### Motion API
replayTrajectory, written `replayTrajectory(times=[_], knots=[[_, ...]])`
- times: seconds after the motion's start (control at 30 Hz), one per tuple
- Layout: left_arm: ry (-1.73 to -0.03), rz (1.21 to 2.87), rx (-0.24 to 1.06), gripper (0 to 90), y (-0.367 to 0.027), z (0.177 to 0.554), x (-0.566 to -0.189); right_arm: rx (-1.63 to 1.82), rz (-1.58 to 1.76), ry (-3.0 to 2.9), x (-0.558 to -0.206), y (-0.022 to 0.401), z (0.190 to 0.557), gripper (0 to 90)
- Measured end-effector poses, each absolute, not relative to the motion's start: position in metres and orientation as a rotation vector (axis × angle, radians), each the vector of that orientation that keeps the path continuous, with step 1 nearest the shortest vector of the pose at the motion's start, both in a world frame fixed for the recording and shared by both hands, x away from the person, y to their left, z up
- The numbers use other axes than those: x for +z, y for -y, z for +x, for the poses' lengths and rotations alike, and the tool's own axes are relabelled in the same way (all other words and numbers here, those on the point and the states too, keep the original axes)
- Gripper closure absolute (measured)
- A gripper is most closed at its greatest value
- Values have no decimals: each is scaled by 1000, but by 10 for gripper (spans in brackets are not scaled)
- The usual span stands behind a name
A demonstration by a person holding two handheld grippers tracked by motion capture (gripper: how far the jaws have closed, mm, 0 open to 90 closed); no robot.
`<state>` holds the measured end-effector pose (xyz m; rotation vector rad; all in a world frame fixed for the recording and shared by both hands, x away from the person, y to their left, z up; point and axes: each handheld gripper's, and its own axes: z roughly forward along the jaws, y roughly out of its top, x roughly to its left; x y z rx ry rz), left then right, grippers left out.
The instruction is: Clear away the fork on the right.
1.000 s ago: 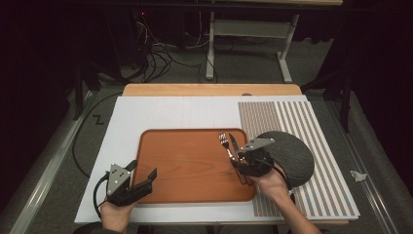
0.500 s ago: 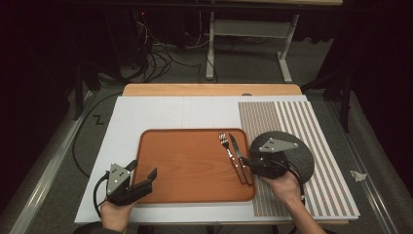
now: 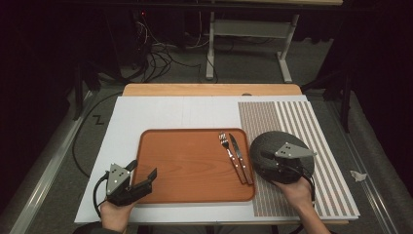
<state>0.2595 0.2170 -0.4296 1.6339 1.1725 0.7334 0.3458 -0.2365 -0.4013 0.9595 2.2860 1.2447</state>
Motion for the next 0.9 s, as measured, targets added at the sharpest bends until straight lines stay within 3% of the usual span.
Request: replayTrajectory(times=[0.9], knots=[[-1178,1620,729,265,-218,259,-429,1318,1008,-2122,-413,286,322,391]])
